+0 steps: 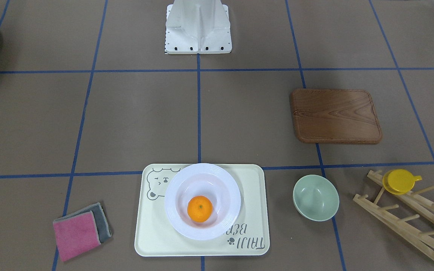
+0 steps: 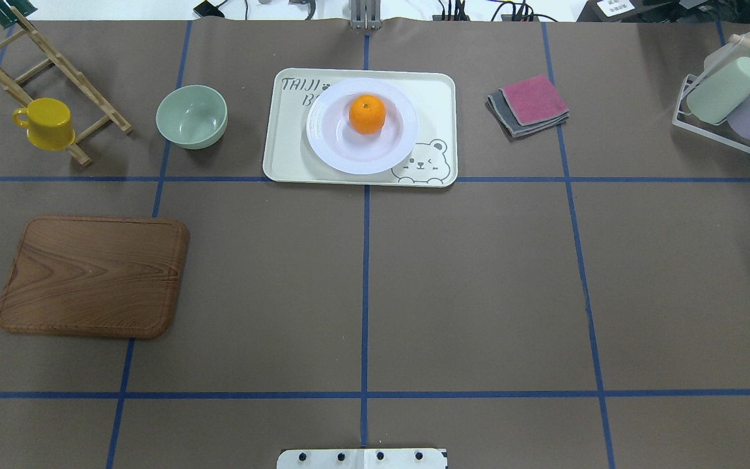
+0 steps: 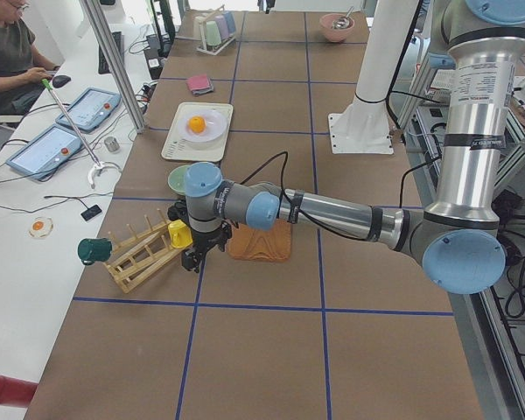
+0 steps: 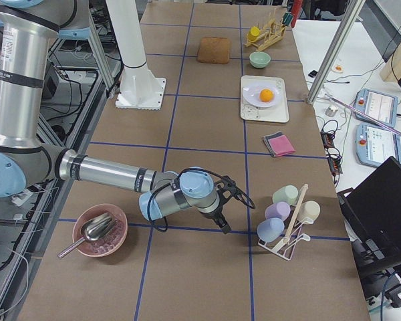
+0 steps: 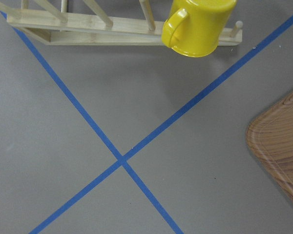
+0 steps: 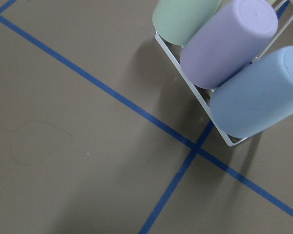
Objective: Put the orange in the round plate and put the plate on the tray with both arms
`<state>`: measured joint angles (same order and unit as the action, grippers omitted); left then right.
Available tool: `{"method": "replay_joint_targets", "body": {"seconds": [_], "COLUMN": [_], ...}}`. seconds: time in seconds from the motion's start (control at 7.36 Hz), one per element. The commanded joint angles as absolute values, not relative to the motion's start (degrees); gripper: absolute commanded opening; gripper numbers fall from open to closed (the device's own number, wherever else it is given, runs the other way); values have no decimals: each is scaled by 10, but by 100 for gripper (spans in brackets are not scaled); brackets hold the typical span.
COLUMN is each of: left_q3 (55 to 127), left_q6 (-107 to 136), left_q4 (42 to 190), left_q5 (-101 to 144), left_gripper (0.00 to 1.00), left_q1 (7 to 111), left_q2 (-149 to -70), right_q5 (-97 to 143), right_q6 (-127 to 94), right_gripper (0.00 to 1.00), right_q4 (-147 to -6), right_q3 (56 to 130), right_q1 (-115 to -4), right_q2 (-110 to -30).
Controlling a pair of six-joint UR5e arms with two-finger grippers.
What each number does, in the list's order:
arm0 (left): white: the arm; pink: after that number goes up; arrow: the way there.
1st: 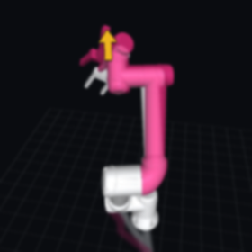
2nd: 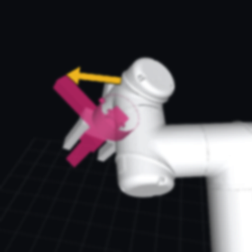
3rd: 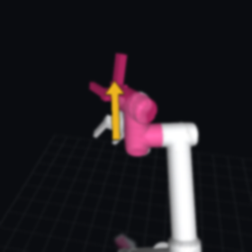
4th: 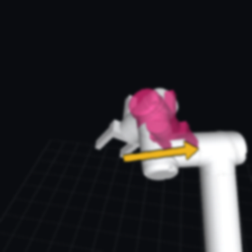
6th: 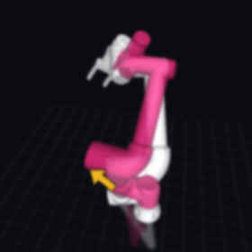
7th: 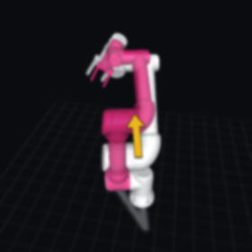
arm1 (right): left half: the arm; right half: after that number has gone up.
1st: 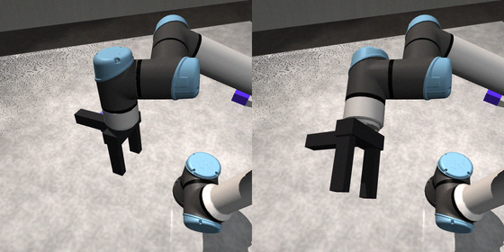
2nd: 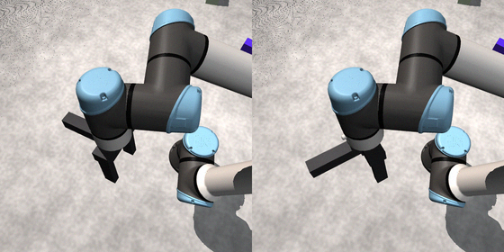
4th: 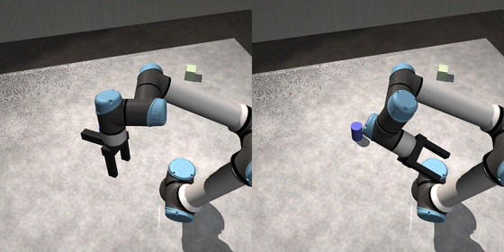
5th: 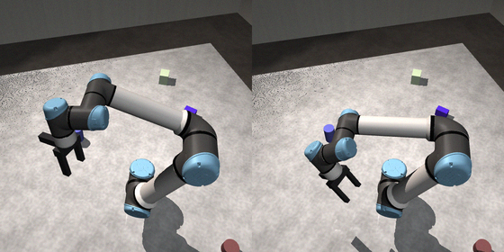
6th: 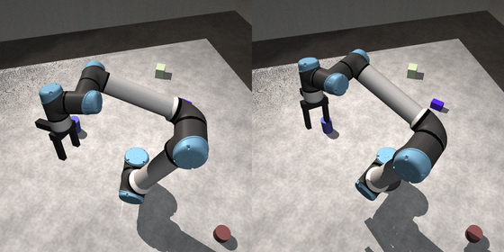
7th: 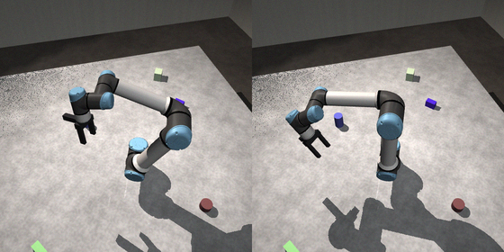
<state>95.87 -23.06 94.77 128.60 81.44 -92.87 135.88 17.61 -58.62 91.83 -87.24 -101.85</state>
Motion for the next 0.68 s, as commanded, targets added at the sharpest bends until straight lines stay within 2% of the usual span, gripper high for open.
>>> {"method": "replay_joint_targets", "body": {"seconds": [0.0, 0.27, 0.54], "left_q3": [946, 945, 933], "left_q6": [-224, -224, -214], "left_q4": [937, 935, 936], "left_q5": [1290, 1290, 1291], "left_gripper": [100, 100, 100], "left_q1": [820, 822, 824], "left_q2": [-930, -928, -927], "right_q5": [1368, 1382, 1381], "right_q6": [185, 224, 269], "right_gripper": [100, 100, 100], "right_q4": [-697, -792, -823], "right_q3": [919, 918, 914], "right_q1": [-862, -862, -861], "right_q2": [-988, -970, -975]}}
